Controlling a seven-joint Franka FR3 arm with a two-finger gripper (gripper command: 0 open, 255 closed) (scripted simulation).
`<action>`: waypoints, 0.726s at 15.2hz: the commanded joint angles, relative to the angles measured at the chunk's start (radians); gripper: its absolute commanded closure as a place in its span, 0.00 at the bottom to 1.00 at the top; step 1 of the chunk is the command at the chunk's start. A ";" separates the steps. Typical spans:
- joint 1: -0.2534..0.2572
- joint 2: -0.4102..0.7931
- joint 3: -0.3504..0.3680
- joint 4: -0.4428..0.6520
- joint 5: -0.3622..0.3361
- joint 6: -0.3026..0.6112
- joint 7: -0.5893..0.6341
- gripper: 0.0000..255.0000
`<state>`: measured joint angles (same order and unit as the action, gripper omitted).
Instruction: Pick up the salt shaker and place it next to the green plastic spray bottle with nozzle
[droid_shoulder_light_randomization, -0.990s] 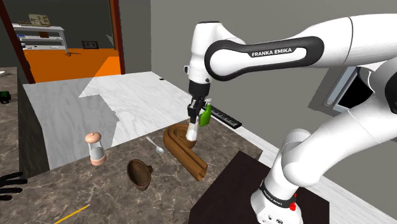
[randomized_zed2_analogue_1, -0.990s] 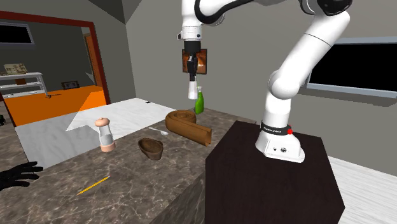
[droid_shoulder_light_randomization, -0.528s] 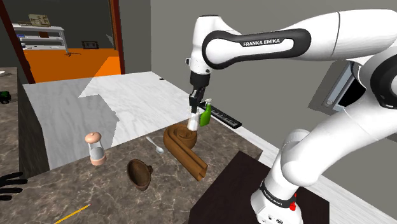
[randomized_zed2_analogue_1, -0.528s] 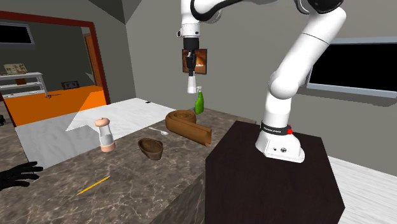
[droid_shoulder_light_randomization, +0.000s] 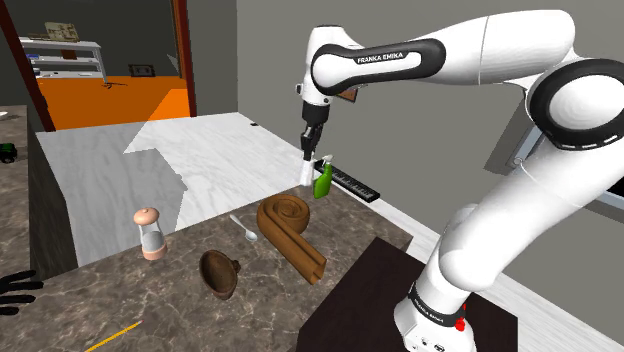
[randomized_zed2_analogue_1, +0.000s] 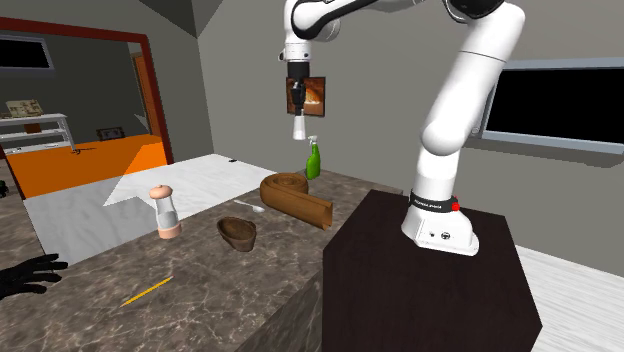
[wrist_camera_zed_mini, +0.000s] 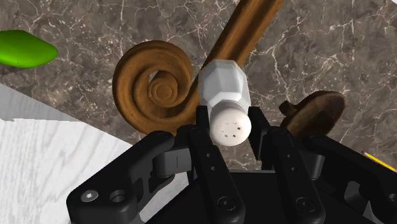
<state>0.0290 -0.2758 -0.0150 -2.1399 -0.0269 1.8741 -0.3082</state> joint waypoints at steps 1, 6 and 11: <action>-0.016 0.057 -0.026 0.058 -0.005 0.000 -0.041 1.00; -0.054 0.190 -0.083 0.203 -0.003 -0.009 -0.138 1.00; -0.098 0.341 -0.130 0.382 0.017 -0.036 -0.234 1.00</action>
<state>-0.0603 0.0354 -0.1365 -1.7948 -0.0143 1.8445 -0.5234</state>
